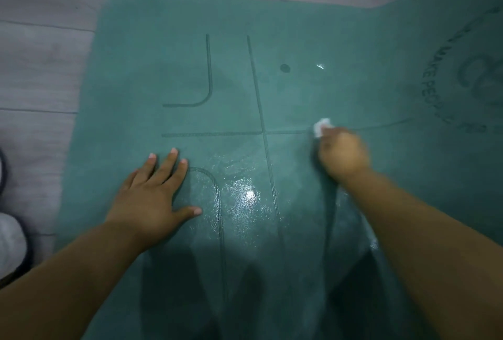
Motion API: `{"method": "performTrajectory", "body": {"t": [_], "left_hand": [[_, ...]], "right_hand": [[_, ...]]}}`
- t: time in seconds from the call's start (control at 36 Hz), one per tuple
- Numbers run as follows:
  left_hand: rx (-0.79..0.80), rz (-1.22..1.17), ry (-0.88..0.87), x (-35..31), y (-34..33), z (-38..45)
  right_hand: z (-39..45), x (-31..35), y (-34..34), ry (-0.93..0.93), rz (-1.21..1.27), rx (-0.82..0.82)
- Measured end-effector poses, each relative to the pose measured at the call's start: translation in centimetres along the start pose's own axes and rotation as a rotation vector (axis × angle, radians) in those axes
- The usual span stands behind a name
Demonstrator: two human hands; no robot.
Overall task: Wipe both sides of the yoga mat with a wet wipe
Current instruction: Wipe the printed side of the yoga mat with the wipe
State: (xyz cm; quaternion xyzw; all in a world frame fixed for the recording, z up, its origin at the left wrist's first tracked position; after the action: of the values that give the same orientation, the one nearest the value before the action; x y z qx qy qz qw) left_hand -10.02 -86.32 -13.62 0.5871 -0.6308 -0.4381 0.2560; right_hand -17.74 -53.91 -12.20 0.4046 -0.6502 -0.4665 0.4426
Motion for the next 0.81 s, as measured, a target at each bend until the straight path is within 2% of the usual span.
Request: {"method": "performTrajectory", "body": {"t": [0.06, 0.11, 0.14, 0.19, 0.31, 0.33, 0.36, 0.42, 0.44, 0.56, 0.61, 0.64, 0.67, 0.72, 0.81], "left_hand": [[-0.002, -0.016, 0.011, -0.1, -0.2, 0.3], [-0.007, -0.031, 0.017, -0.3, -0.4, 0.4], [-0.009, -0.039, 0.02, -0.3, -0.5, 0.4], [-0.006, -0.051, 0.029, -0.4, -0.6, 0.4], [-0.027, -0.084, 0.051, -1.1, -0.9, 0.1], [-0.037, -0.095, 0.055, -1.2, -0.9, 0.0], [-0.045, -0.106, 0.058, -1.4, -1.1, -0.2], [-0.059, -0.124, 0.064, -1.5, -1.5, -0.6], [-0.069, -0.129, 0.064, -1.5, -1.7, -0.7], [-0.094, -0.116, 0.069, -1.6, -1.9, -0.7], [-0.09, -0.11, 0.075, -1.7, -1.8, -0.5], [-0.085, -0.107, 0.076, -1.8, -1.8, -0.4], [-0.08, -0.104, 0.077, -1.7, -1.8, -0.4], [-0.072, -0.102, 0.077, -1.7, -1.9, -0.3], [-0.073, -0.107, 0.076, -1.6, -2.0, -0.3]], "right_hand": [[0.9, -3.4, 0.8, -0.277, -0.022, -0.061], [0.1, -2.8, -0.3, -0.345, 0.004, -0.085], [-0.6, -1.4, -1.2, -0.313, 0.031, -0.093], [-2.8, 3.5, -2.9, -0.094, 0.076, -0.085], [-10.3, 12.8, -5.6, 0.664, 0.032, 0.15], [-11.4, 13.0, -5.4, 0.775, 0.047, 0.194], [-11.4, 12.1, -4.9, 0.805, 0.066, 0.182], [-8.7, 8.6, -3.8, 0.663, 0.031, 0.068], [-6.7, 6.2, -3.0, 0.513, -0.008, -0.013], [-2.0, -3.2, 0.1, -0.235, -0.001, -0.089], [-2.8, -3.2, -0.4, -0.401, 0.009, -0.086], [-3.6, -1.9, -1.4, -0.409, 0.019, -0.084], [-4.6, 0.0, -2.3, -0.344, 0.04, -0.103], [-7.3, 5.0, -4.4, -0.055, 0.093, -0.161], [-11.7, 10.4, -6.2, 0.418, 0.065, -0.038]]}}
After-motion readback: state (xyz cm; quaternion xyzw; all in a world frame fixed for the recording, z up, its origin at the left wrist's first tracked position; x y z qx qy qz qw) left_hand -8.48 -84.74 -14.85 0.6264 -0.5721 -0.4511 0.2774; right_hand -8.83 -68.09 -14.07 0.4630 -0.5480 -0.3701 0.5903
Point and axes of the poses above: each hand's wrist, its own z-axis towards the middle knuckle, its own y-axis out of the back of the hand, x = y × z, the point moved 4 cm from there along z, towards the middle knuckle, and after that the axes turned 5 degrees about -y, right-handed, at the moved point
